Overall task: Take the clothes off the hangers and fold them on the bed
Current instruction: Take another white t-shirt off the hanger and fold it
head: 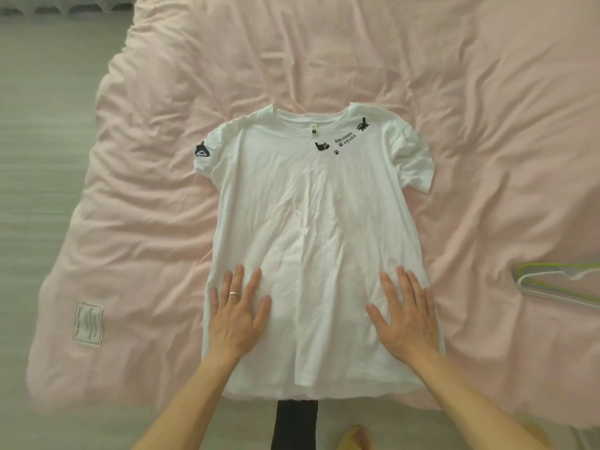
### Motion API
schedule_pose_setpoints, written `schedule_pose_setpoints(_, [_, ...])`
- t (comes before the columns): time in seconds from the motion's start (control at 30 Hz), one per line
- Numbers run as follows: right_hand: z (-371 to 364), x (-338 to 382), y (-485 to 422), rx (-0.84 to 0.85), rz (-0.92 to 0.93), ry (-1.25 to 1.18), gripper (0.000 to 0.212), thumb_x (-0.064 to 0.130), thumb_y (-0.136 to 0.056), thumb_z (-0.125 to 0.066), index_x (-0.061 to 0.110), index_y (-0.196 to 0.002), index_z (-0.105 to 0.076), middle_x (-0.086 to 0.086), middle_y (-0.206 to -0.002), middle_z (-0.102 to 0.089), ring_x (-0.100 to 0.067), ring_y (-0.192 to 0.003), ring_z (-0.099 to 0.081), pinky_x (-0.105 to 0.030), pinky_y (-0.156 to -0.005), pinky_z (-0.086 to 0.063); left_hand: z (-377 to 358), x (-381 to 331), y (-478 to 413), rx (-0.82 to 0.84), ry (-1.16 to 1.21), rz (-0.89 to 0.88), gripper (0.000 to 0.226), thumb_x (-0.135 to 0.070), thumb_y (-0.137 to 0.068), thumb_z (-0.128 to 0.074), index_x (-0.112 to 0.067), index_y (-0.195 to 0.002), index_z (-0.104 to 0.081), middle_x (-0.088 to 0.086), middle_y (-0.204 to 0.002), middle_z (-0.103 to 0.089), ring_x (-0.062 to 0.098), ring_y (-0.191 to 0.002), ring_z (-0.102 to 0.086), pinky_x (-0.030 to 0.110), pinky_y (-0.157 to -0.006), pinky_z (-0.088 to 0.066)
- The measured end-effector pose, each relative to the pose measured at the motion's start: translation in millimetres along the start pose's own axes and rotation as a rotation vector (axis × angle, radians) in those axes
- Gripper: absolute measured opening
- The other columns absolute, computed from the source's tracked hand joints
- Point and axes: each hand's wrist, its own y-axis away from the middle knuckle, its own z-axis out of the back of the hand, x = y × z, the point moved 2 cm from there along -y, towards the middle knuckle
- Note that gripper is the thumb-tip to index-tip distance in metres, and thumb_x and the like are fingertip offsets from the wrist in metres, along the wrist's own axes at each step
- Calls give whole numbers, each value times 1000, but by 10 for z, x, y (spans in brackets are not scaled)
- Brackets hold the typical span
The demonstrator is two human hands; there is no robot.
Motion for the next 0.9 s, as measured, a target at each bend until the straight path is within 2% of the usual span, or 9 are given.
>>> schedule_pose_setpoints(0.17, [-115,-319,681,74,13,6,90,79,-85,-33,28,-158,-20,-6,-167,-3,-22,-154,5,-51,-123,-8,-194,156,703,14,22,108,73,-59,-96,-42,-42,-158,-7,-2,-168,3,20,-154,9,46,-125,-1])
schedule_pose_setpoints(0.27, [-174,-452,950,78,6,-42,97,81,-77,-44,31,-157,-20,-7,-166,-5,-28,-153,-2,-54,-120,-17,-241,274,969,43,-20,81,83,-51,-89,-57,-41,-157,-9,1,-168,2,25,-154,4,50,-123,-11])
schedule_pose_setpoints(0.37, [-241,-547,1152,85,8,-2,101,67,-75,-68,33,-156,-19,-9,-165,-2,-31,-151,-9,-54,-118,-22,-238,360,1136,73,14,93,97,-44,-75,-68,-47,-154,-12,2,-167,2,29,-153,-8,52,-121,-19])
schedule_pose_setpoints(0.43, [-234,-580,1202,34,2,-29,89,48,-76,-77,28,-152,-35,-13,-163,-13,-36,-145,-23,-55,-113,-30,-243,407,1181,87,18,136,101,-44,-70,-72,-51,-152,-13,1,-166,3,30,-150,-16,51,-119,-23])
schedule_pose_setpoints(0.53, [-237,-579,1234,-159,13,-165,46,11,-76,-77,15,-121,-64,-22,-147,-40,-47,-122,-49,-59,-95,-47,-269,449,1228,-3,-11,150,78,-34,-78,-75,-43,-145,-35,5,-163,-15,32,-140,-37,49,-103,-44])
schedule_pose_setpoints(0.63, [-228,-612,1212,-225,-3,-251,22,-5,-80,-68,7,-99,-67,-22,-134,-49,-46,-110,-54,-51,-84,-53,-260,477,1204,-133,23,117,37,-17,-84,-69,-25,-118,-58,5,-146,-40,35,-115,-55,45,-78,-53])
schedule_pose_setpoints(0.77, [-254,-759,1349,-233,-113,-390,21,-10,-81,-55,5,-89,-66,-13,-116,-54,-35,-96,-57,-34,-78,-43,-237,576,1271,-147,33,181,16,-9,-89,-56,-11,-105,-56,14,-115,-54,40,-92,-58,45,-70,-47])
schedule_pose_setpoints(0.83, [-257,-838,1453,-255,-205,-456,21,-4,-80,-52,9,-87,-67,-6,-107,-53,-29,-85,-55,-34,-77,-42,-243,639,1353,-135,-25,223,15,-11,-91,-53,-11,-105,-55,16,-106,-57,41,-86,-59,44,-67,-45])
schedule_pose_setpoints(0.9, [-208,-875,1513,-273,-298,-524,24,-3,-80,-50,13,-88,-67,-2,-105,-49,-23,-83,-52,-37,-83,-46,-227,688,1430,-152,-42,239,15,-9,-91,-49,-14,-103,-56,16,-106,-59,41,-84,-60,44,-66,-45])
